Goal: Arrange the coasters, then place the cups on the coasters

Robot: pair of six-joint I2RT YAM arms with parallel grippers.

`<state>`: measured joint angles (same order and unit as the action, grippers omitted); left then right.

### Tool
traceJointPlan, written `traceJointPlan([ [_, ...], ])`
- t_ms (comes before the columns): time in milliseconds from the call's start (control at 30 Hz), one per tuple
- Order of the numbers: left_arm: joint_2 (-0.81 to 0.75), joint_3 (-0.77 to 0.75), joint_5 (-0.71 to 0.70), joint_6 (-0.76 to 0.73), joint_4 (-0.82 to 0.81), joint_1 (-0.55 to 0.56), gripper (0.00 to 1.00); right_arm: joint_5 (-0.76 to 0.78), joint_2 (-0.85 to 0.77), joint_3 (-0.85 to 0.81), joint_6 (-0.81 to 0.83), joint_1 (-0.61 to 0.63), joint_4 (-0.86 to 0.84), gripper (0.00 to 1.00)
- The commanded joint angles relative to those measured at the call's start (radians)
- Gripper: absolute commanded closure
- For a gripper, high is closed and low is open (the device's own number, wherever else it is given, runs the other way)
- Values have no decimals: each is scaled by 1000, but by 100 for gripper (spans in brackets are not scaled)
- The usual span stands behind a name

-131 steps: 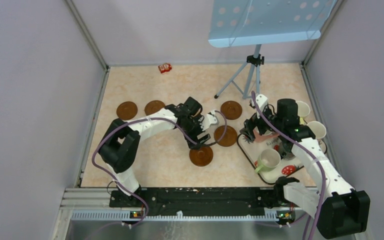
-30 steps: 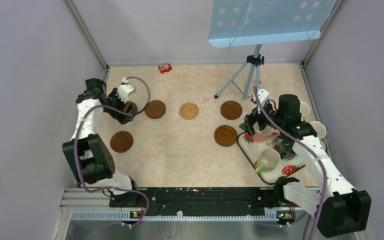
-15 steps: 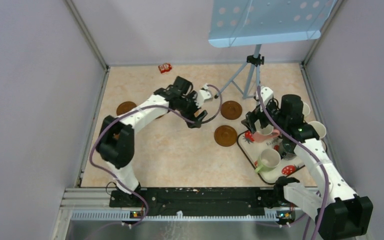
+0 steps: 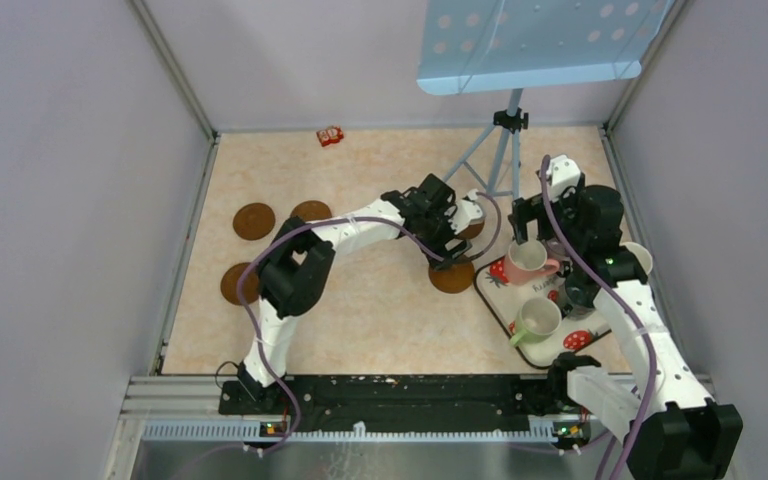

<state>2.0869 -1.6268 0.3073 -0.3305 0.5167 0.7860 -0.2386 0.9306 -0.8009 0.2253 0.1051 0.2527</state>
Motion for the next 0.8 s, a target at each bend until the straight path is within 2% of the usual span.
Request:
traceJointPlan([
  [0, 42, -51, -45, 40, -46, 19, 9, 78, -23, -43, -37, -11, -70, 1],
  [233, 122, -118, -80, 10, 41, 39, 21, 71, -22, -34, -31, -11, -75, 1],
  [300, 130, -125, -91, -6, 85, 42, 30, 71, -17, -32, -29, -11, -75, 1],
  [367, 121, -106, -97, -14, 121, 42, 34, 65, -17, -32, -27, -11, -74, 1],
  [767, -183, 400, -106, -132, 92, 7, 42, 26, -22, -23, -12, -11, -67, 1],
])
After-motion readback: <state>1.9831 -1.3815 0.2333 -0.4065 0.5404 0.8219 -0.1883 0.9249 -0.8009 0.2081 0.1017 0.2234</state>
